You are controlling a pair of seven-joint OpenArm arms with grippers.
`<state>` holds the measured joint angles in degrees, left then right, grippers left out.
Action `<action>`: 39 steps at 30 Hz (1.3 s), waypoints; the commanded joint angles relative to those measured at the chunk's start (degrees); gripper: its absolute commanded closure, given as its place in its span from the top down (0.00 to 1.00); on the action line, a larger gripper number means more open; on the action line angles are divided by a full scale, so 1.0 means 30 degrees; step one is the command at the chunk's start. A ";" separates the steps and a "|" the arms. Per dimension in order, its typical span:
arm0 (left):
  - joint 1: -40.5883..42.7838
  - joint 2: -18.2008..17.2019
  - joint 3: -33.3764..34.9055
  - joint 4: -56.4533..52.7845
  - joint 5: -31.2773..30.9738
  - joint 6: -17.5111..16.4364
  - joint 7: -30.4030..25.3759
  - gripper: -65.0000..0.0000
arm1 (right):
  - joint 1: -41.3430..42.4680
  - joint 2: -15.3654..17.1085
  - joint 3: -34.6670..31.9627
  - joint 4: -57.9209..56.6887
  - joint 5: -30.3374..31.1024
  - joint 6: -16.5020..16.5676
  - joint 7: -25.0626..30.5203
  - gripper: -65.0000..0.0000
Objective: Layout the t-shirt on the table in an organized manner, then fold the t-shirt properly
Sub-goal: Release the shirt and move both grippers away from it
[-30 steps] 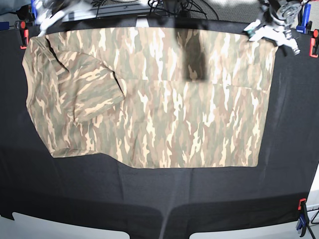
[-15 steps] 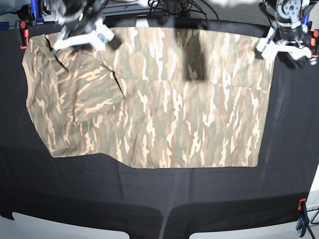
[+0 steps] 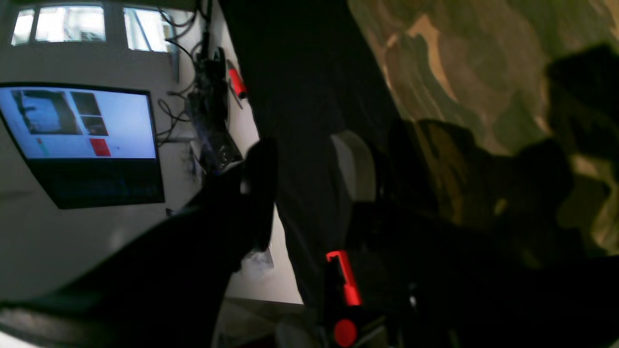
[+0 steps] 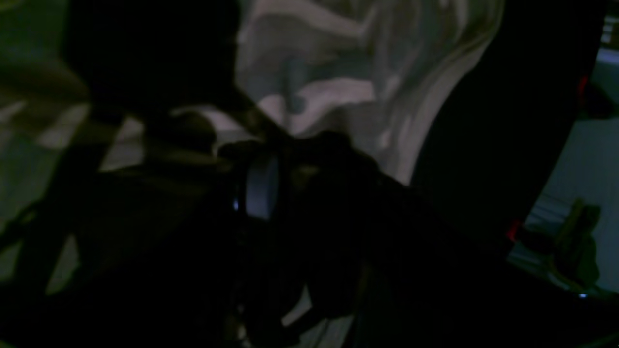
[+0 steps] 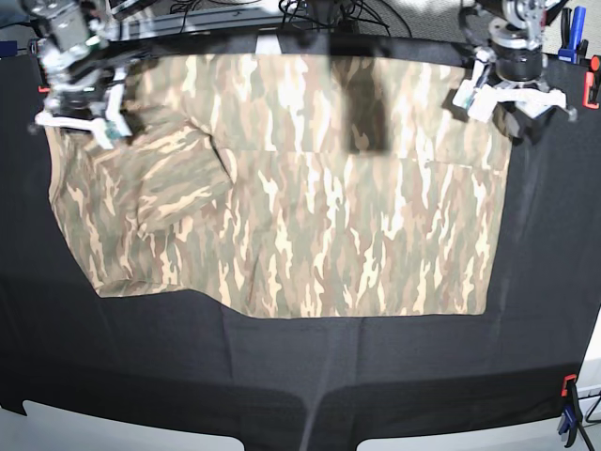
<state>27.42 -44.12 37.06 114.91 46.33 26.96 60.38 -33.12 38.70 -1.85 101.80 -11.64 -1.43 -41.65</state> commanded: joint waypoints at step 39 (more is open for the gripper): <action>-1.6276 0.2586 -0.4619 -0.6062 -1.7580 -0.5865 -0.5166 0.31 | 0.1931 -0.4881 0.3840 0.5034 0.2579 -0.0532 -0.2470 0.34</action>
<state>-20.03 -35.73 23.59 95.64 -7.66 8.49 45.89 -27.53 23.53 9.50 115.92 -3.31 -2.66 -50.59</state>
